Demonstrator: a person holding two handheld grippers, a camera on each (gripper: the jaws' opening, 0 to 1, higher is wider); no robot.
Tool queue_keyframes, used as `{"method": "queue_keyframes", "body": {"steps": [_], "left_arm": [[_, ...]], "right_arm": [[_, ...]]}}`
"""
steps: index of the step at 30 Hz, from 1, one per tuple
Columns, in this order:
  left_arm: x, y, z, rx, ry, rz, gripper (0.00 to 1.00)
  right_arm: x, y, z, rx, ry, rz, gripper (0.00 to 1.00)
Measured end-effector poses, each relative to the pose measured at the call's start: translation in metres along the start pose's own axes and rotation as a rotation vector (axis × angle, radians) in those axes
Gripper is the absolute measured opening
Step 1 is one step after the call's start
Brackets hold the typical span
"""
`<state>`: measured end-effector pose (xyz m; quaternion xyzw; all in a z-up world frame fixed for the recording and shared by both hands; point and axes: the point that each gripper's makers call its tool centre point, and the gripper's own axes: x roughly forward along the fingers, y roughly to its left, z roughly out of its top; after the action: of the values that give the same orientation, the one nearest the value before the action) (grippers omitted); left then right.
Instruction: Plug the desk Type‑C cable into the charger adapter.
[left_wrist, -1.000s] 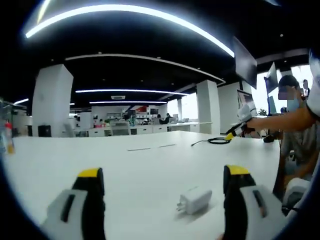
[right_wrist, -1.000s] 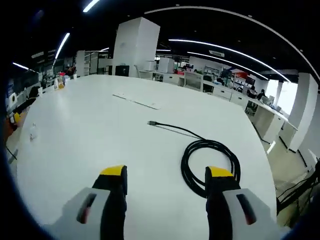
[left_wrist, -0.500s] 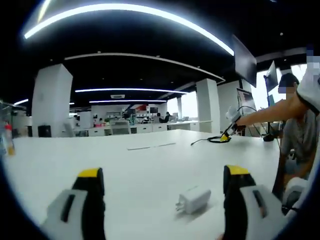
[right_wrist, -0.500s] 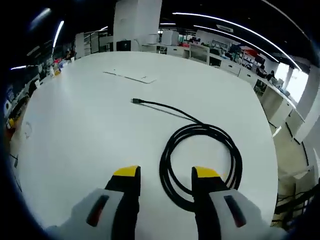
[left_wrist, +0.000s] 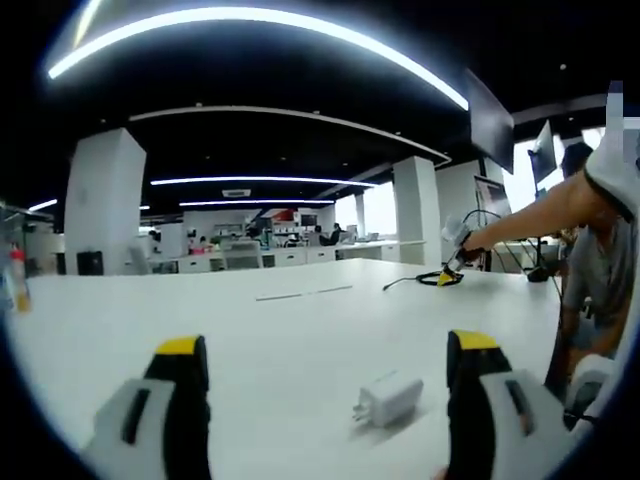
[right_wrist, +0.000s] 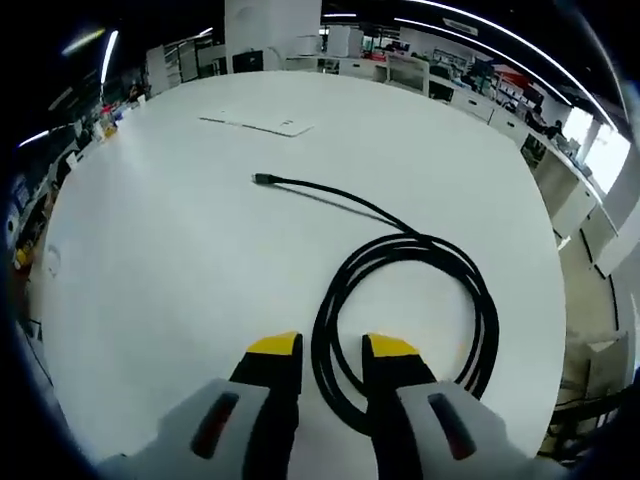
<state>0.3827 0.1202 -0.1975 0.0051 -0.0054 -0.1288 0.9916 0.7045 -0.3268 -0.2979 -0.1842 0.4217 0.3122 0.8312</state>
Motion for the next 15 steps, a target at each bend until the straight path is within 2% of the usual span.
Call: {"method": "queue_keyframes", "body": {"steps": [6, 15], "left_arm": [[0.003, 0.001, -0.003, -0.005, 0.011, -0.002, 1.0], [0.004, 0.0, 0.0, 0.002, 0.0, -0.005, 1.0]], "right_arm": [[-0.009, 0.032, -0.01, -0.028, 0.037, 0.004, 0.11], [-0.017, 0.059, -0.018, -0.04, 0.058, 0.014, 0.05]]}}
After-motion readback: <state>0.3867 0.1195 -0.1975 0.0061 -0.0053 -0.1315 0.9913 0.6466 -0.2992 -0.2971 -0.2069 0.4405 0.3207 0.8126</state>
